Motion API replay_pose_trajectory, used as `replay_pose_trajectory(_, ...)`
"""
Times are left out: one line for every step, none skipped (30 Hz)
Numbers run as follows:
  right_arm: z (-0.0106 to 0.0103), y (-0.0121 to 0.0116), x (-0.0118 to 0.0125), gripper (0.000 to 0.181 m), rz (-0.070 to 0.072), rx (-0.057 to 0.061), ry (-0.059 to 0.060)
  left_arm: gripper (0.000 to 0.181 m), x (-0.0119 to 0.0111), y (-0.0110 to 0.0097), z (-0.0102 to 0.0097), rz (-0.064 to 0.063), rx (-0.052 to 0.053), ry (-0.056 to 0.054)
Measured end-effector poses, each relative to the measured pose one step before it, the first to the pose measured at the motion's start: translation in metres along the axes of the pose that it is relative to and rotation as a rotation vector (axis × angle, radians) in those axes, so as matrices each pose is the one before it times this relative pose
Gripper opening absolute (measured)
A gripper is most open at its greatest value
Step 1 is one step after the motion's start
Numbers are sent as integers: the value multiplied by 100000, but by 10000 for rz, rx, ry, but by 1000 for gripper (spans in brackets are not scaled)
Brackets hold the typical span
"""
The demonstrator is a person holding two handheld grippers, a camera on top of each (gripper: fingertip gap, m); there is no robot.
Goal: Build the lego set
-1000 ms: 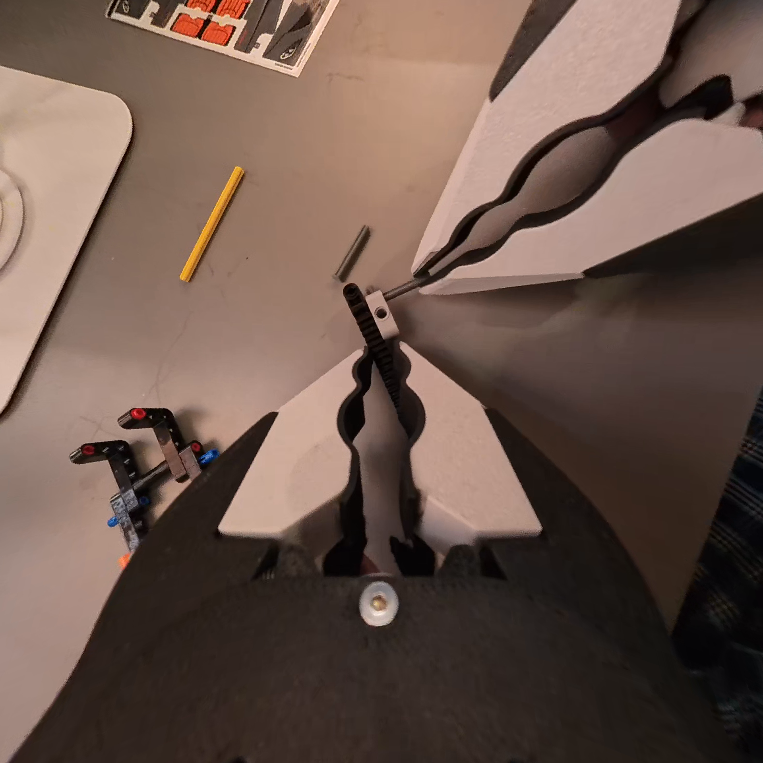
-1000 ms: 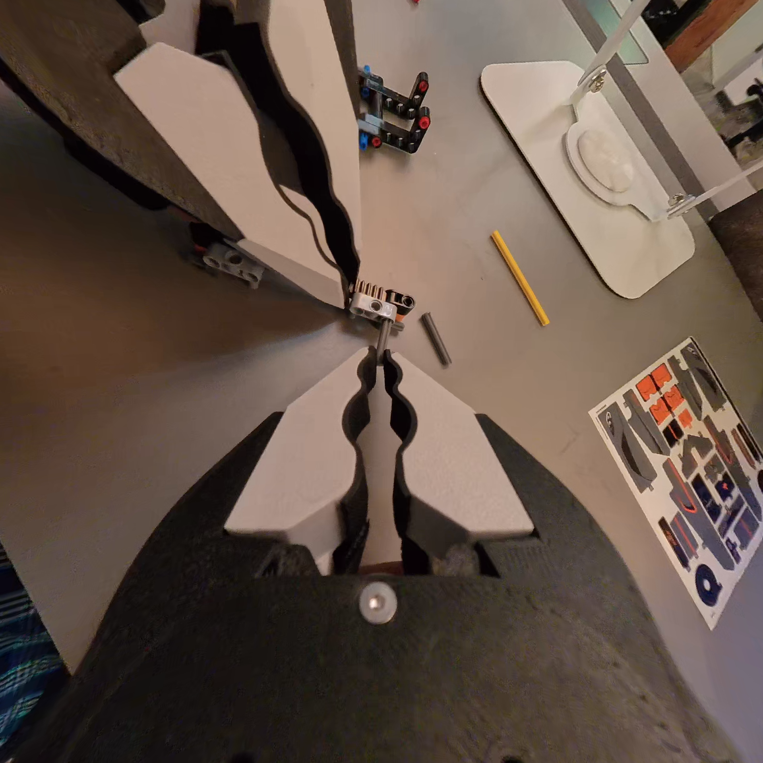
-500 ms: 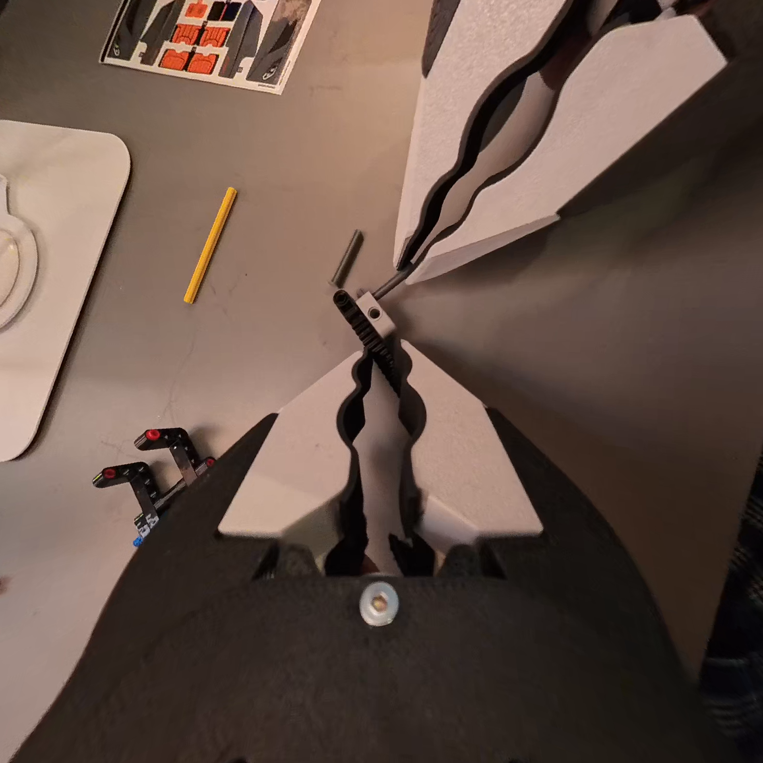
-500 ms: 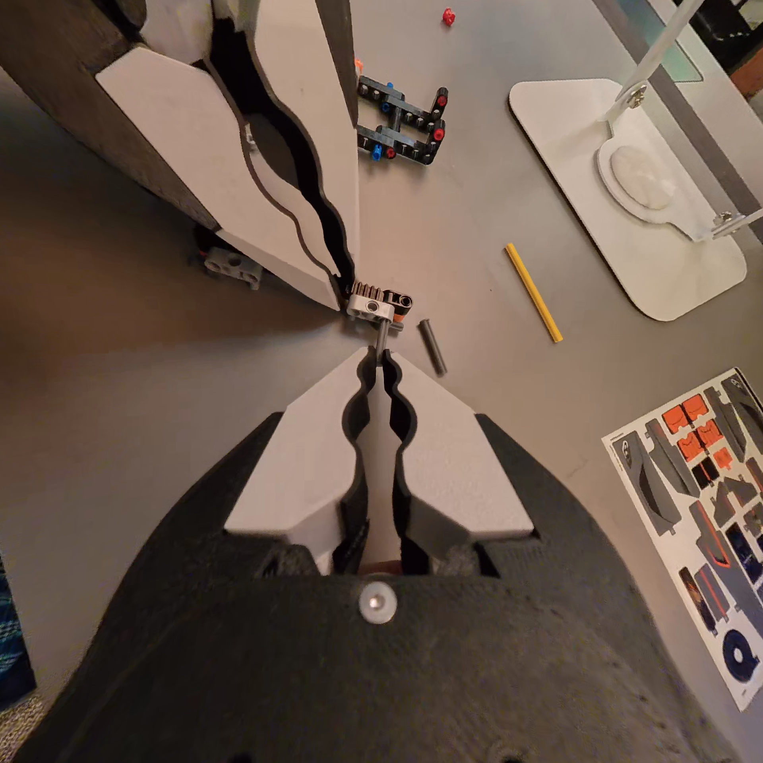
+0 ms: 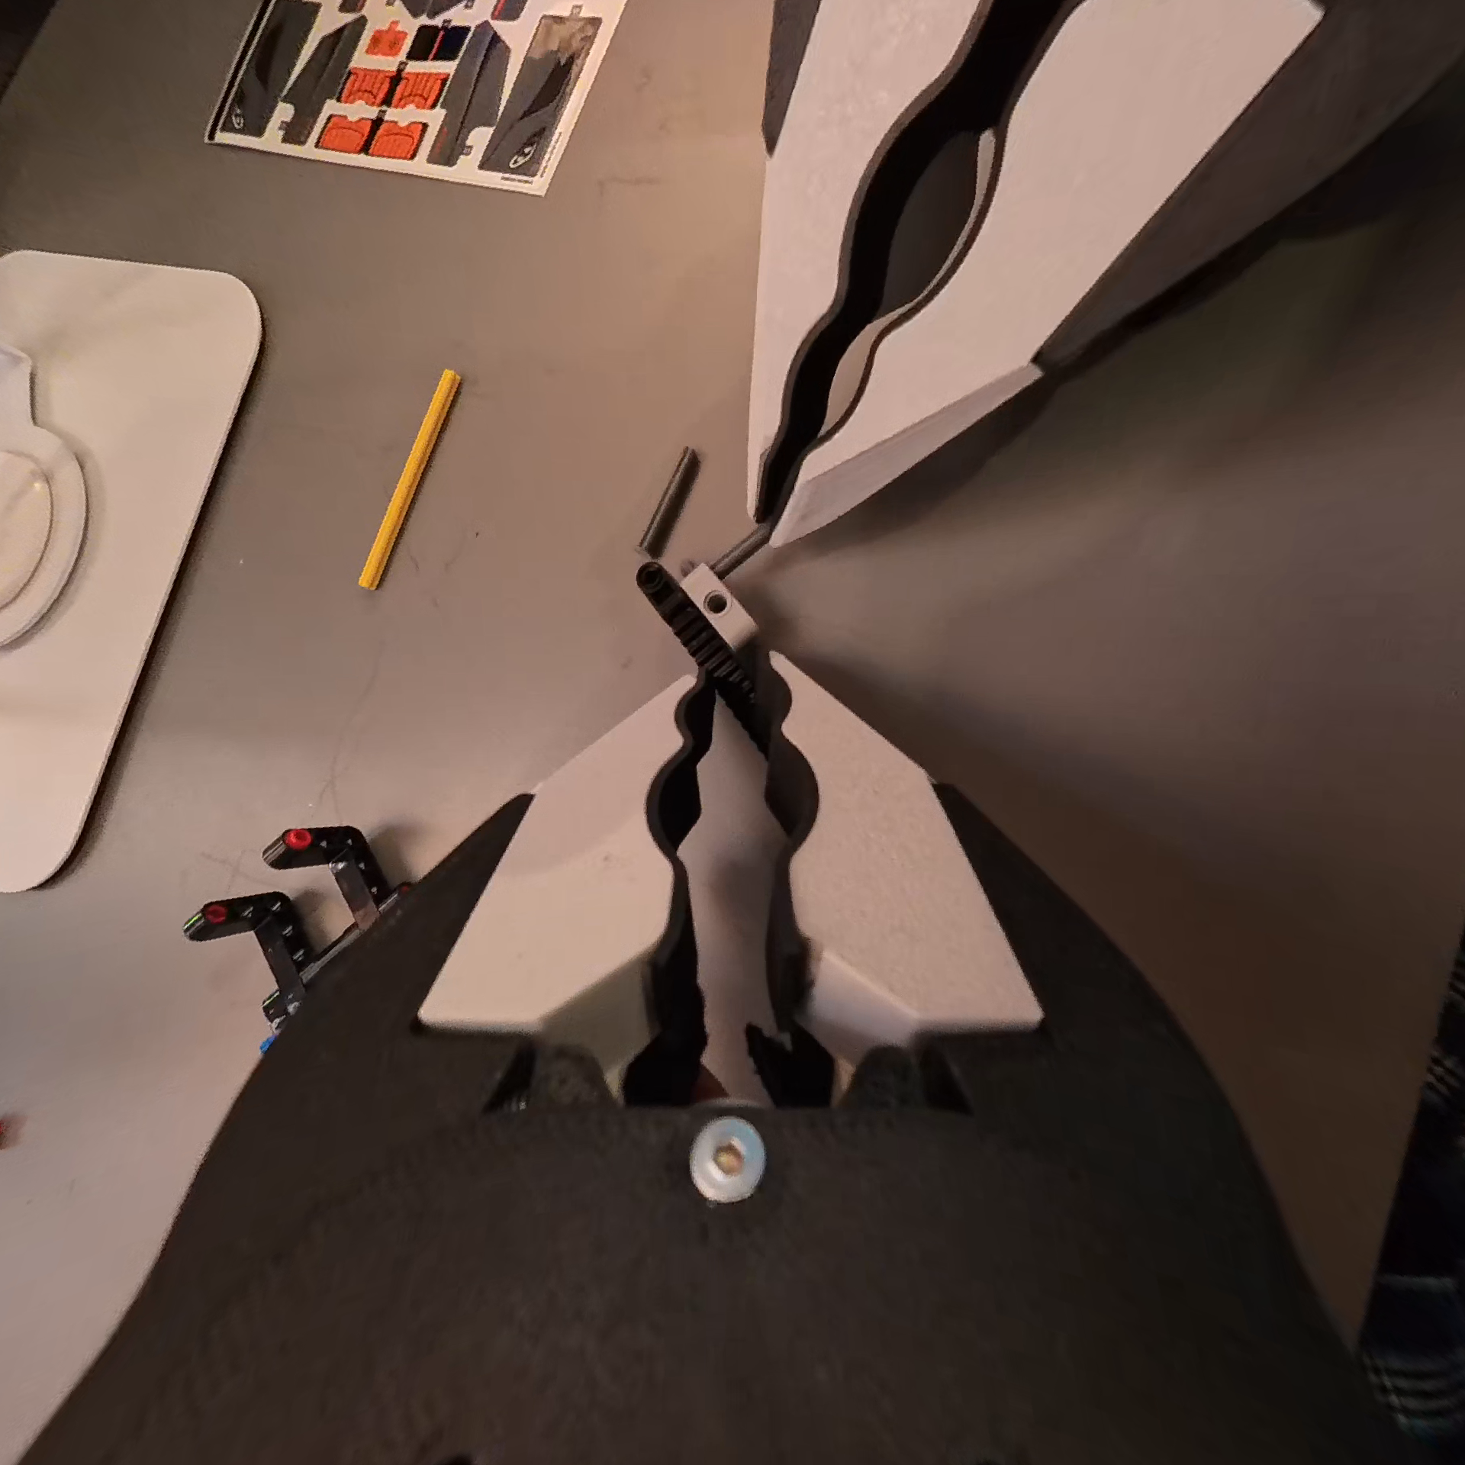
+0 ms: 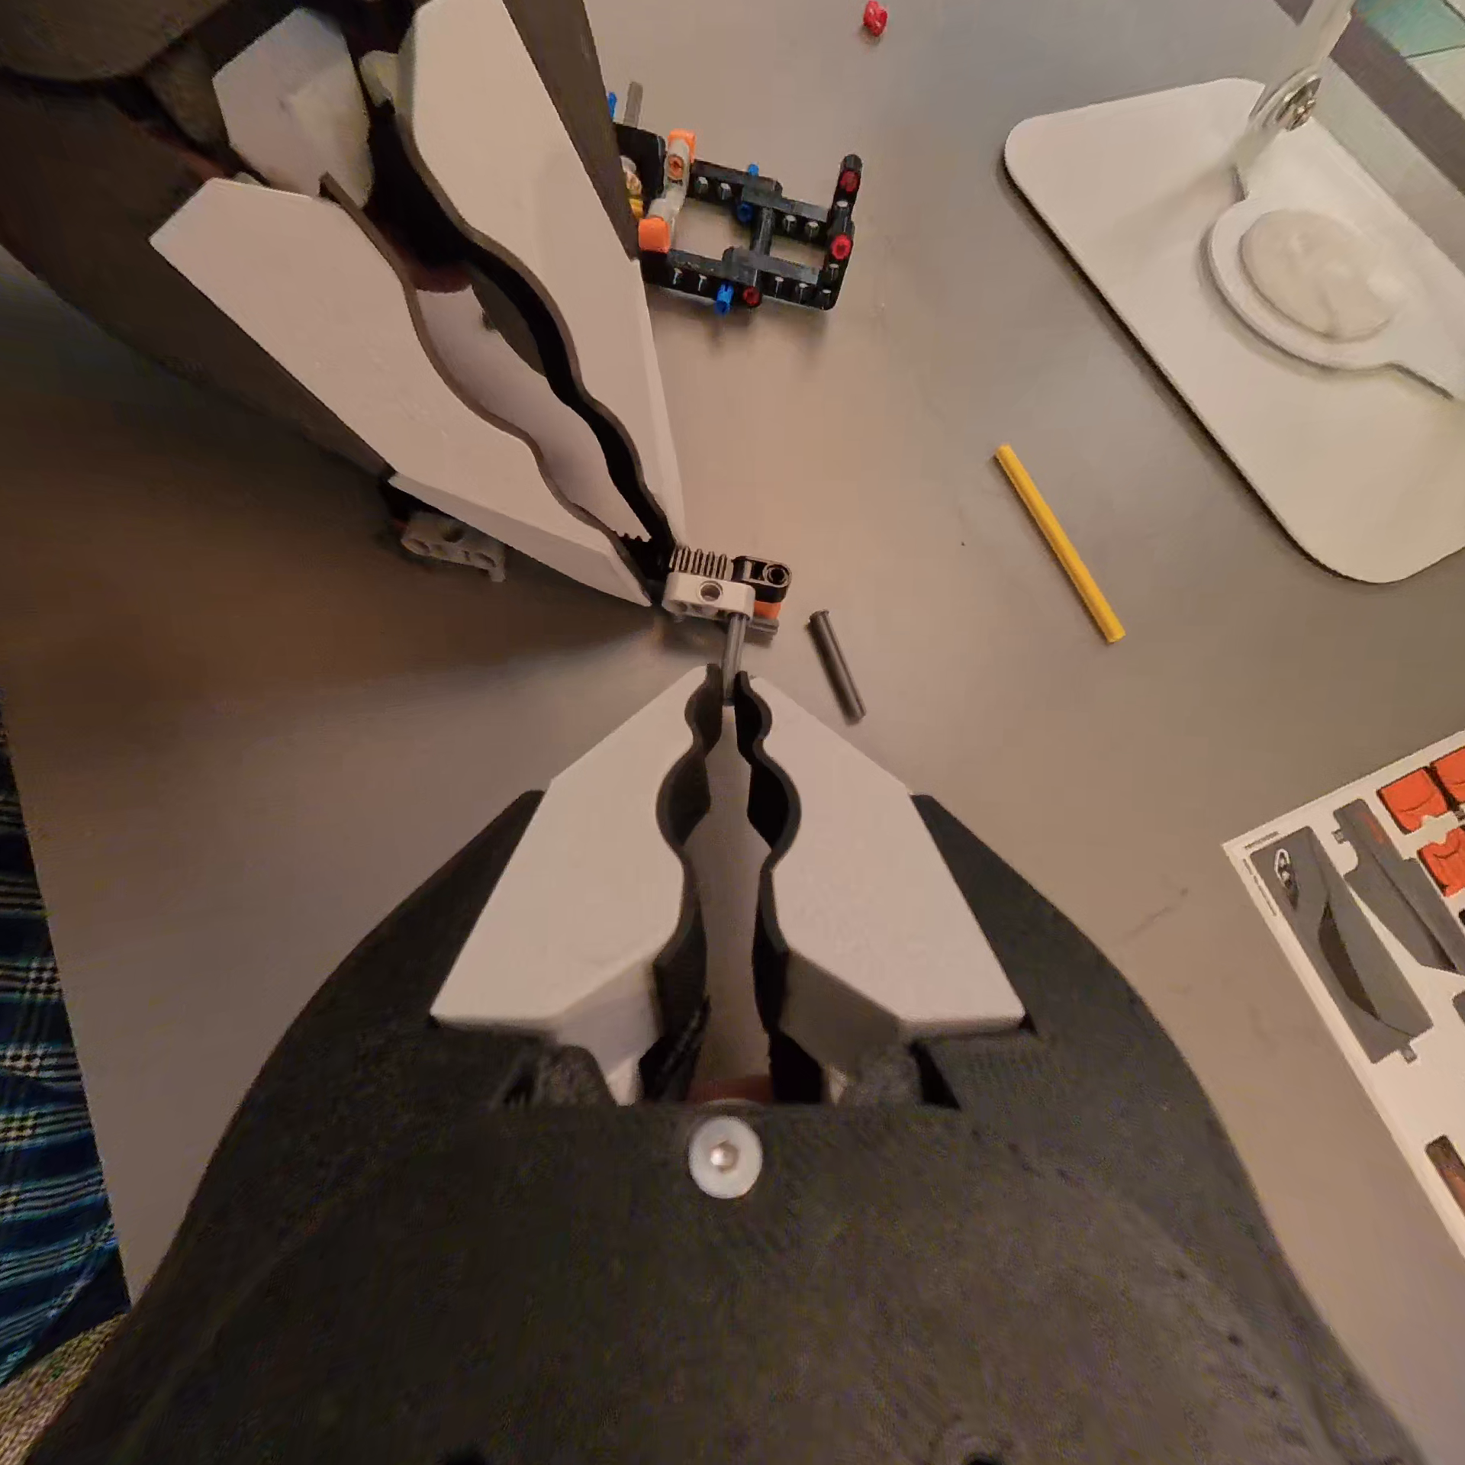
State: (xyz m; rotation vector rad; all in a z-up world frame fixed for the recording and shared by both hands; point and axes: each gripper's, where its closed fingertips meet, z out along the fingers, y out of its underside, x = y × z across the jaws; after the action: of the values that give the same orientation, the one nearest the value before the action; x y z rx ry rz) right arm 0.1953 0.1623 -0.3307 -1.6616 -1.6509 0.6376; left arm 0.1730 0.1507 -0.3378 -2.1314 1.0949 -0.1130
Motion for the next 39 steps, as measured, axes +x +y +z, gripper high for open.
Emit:
replay_pose_trajectory(41,19,-21,0,0,-55,5,9,-18,6,-8,-31,5,2)
replay_pose_trajectory(23,-10,27,0,-174,-32,144,9,-13,4,-3,-39,4,7)
replay_pose_trajectory(42,18,44,0,-337,-56,283,9,-9,11,-2,-77,8,46)
replay_pose_trajectory(15,-19,-4,0,-358,-69,323,9,-6,8,-8,-137,15,75)
replay_pose_trajectory(-3,-23,-10,0,-370,-75,322,9,-3,5,3,-99,32,47)
replay_pose_trajectory(-1,-2,6,0,-309,-54,291,9,1,-5,9,-42,31,2)
replay_pose_trajectory(9,-11,12,0,-169,-13,214,9,-7,-2,0,-2,24,-14)
replay_pose_trajectory(-5,-49,-8,0,-103,21,150,9,-17,18,6,-29,18,-16)
replay_pose_trajectory(13,-40,-6,0,-56,14,104,9,-6,-1,0,0,19,-16)
replay_pose_trajectory(-8,-33,10,0,-12,28,42,9,0,18,5,9,2,-8)
replay_pose_trajectory(-1,9,-12,0,3,17,3,9,-2,-14,-9,26,2,-7)
replay_pose_trajectory(19,9,-8,0,118,11,-48,9,1,3,0,86,-9,-33)
replay_pose_trajectory(-25,-38,-12,0,378,75,-204,9,3,12,-3,83,-5,-14)
replay_pose_trajectory(-58,-89,25,0,499,156,-320,9,24,6,4,14,3,18)
replay_pose_trajectory(27,16,5,0,178,5,-206,9,-34,18,-17,89,-28,-18)
replay_pose_trajectory(101,92,-147,0,-58,-119,-131,9,-79,39,-71,103,-104,-26)
replay_pose_trajectory(-5,-45,-287,1,2,-8,-298,8,-68,108,-71,124,-117,27)
replay_pose_trajectory(-159,-163,-213,2,44,150,-332,8,82,41,-48,-29,-13,158)
replay_pose_trajectory(-151,-35,-202,3,-70,109,-275,8,299,-54,-43,-114,59,294)
replay_pose_trajectory(-75,113,-189,11,-114,-54,-215,8,201,4,-51,-11,-26,160)
replay_pose_trajectory(-88,-36,-268,23,-132,-1,-247,8,156,-7,-40,215,-45,60)
replay_pose_trajectory(-219,-273,-353,27,-151,163,-317,8,155,-37,-13,227,-25,70)
replay_pose_trajectory(-248,-225,-336,28,-218,106,-306,8,258,-109,-11,180,34,188)
replay_pose_trajectory(-227,-165,-121,31,-269,52,-196,8,192,-26,17,188,15,164)
replay_pose_trajectory(-228,-198,132,35,-236,112,-89,8,-34,42,-27,96,-37,74)
replay_pose_trajectory(-193,-40,119,38,-256,63,-151,8,-3,34,-26,58,-32,103)
replay_pose_trajectory(-141,112,168,42,-289,-2,-119,8,76,14,-14,112,-8,131)
replay_pose_trajectory(-63,274,106,48,-262,-109,-158,8,14,28,-29,75,-24,76)
replay_pose_trajectory(28,332,-16,52,-275,-186,-202,8,17,6,-32,53,-5,66)
replay_pose_trajectory(58,104,-23,55,-307,-46,-134,7,92,11,-9,72,-6,96)
replay_pose_trajectory(72,-125,-201,59,-250,105,-222,7,38,23,7,38,-13,67)
replay_pose_trajectory(150,-178,-261,59,-175,123,-241,8,6,10,0,-18,-10,50)
replay_pose_trajectory(258,83,-50,61,-101,-25,-128,7,1,-20,13,-13,8,39)
replay_pose_trajectory(298,327,-54,60,-54,-163,-139,7,27,-31,21,9,18,36)
replay_pose_trajectory(223,144,-145,58,-24,-35,-158,7,34,-23,16,-8,4,20)
replay_pose_trajectory(157,-105,-206,56,21,113,-143,7,43,-30,17,5,-3,10)
replay_pose_trajectory(144,-64,-88,53,-1,59,-6,7,35,-32,13,25,2,2)
replay_pose_trajectory(118,-46,-9,48,27,62,43,7,33,-23,13,2,11,21)
replay_pose_trajectory(85,-74,-36,45,118,90,-8,7,34,-33,20,-6,16,24)
